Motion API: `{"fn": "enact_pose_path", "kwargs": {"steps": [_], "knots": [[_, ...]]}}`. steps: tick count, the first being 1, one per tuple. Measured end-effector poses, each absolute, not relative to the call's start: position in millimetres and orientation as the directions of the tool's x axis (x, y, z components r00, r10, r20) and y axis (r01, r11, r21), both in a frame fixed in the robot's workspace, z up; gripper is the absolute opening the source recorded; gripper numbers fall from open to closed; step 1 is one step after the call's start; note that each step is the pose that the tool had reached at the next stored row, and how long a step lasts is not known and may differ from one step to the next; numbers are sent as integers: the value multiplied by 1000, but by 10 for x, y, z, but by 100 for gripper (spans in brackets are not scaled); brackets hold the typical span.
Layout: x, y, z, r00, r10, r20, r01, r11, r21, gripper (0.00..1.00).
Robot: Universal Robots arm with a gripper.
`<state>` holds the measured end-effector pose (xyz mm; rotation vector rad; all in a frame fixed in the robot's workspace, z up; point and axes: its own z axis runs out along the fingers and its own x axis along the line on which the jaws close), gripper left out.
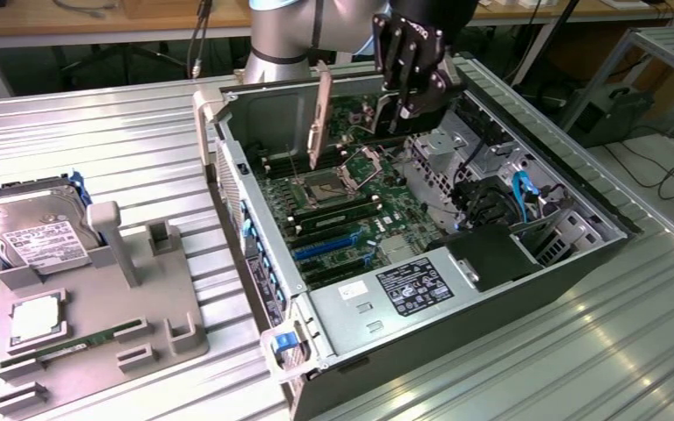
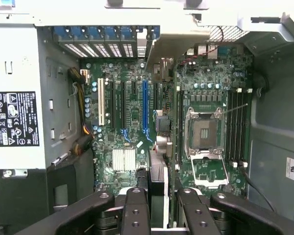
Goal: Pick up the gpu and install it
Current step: 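Insert the gpu into the slot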
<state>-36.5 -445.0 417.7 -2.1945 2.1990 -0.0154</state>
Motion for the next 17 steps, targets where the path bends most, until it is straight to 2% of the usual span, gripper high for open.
{"fn": "enact_pose_path", "kwargs": {"steps": [17], "knots": [[-365,-4450,4138,45,-999,-15,-998,-45,-46,27]]}}
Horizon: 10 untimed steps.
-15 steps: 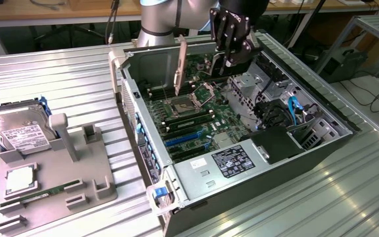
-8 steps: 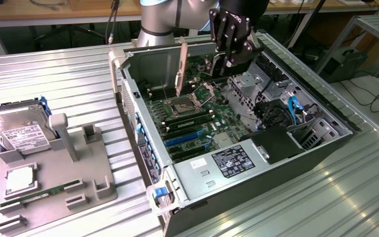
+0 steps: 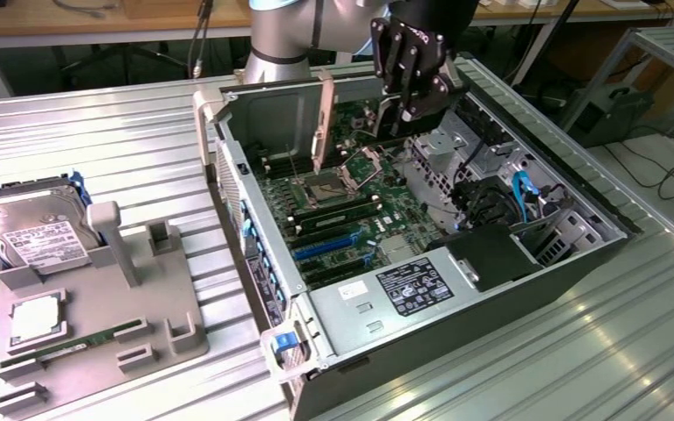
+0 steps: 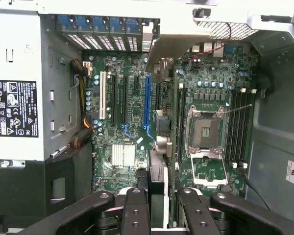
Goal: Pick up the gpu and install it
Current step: 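Insert the gpu into the slot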
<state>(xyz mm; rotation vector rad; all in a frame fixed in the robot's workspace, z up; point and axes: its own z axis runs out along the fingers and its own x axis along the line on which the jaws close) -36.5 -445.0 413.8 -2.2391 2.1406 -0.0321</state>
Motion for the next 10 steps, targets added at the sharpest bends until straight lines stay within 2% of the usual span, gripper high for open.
{"fn": "enact_pose_path", "kwargs": {"steps": [10], "knots": [[-365,-4450,4090,52,-999,-15,-998,-51,-46,27]]}}
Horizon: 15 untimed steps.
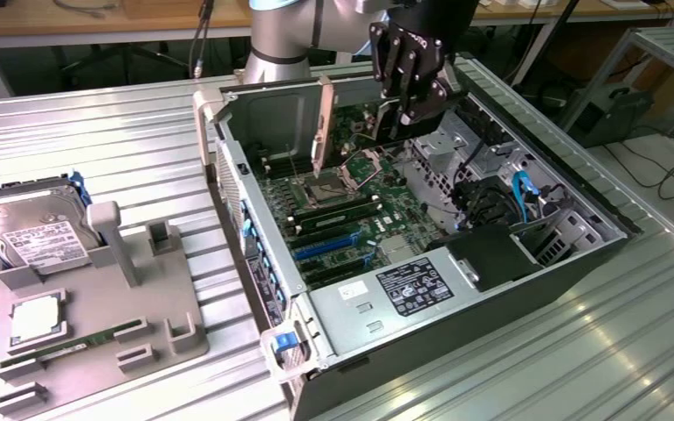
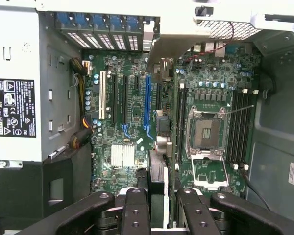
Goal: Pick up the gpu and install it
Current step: 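Insert the gpu into the slot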
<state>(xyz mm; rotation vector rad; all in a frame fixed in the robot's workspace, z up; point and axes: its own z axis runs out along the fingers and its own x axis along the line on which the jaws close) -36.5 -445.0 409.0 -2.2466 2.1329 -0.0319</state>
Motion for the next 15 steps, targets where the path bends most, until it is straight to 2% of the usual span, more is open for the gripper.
{"fn": "enact_pose_path", "kwargs": {"steps": [12,15], "knots": [[-365,-4450,4039,58,-998,-16,-997,-57,-46,27],[-365,-4450,3901,60,-998,-16,-997,-60,-46,27]]}}
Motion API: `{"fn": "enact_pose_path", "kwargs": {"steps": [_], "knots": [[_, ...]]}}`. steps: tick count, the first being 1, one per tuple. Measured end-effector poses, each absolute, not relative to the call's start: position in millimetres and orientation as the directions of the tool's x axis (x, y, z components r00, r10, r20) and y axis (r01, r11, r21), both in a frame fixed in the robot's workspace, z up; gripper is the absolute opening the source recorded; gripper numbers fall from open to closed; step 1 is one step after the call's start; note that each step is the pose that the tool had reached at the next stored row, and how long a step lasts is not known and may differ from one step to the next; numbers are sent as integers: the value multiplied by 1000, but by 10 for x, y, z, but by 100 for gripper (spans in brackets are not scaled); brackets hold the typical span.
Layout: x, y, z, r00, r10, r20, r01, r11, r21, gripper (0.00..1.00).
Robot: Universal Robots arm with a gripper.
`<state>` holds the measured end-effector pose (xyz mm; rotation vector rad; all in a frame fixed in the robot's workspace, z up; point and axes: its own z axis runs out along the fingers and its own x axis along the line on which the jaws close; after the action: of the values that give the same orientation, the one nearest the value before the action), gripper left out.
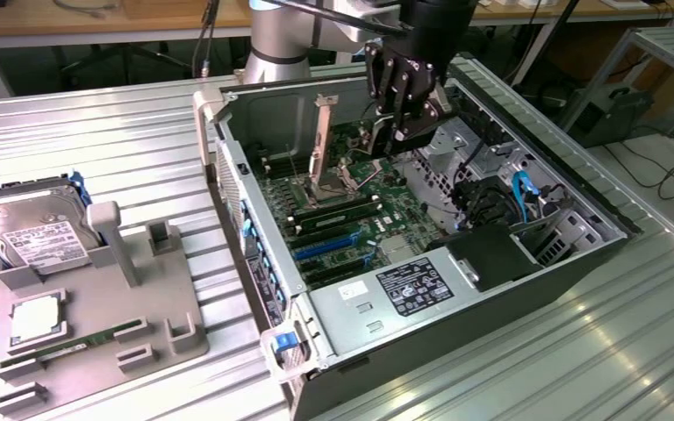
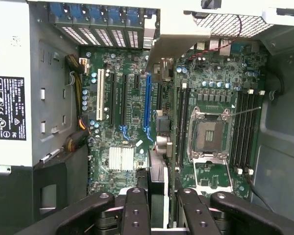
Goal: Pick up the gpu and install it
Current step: 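Insert the gpu into the slot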
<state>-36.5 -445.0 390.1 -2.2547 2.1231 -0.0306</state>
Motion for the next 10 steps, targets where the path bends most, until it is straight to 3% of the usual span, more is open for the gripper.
{"fn": "enact_pose_path", "kwargs": {"steps": [10], "knots": [[-374,-4453,3466,54,-998,-16,-998,-53,-41,27]]}}
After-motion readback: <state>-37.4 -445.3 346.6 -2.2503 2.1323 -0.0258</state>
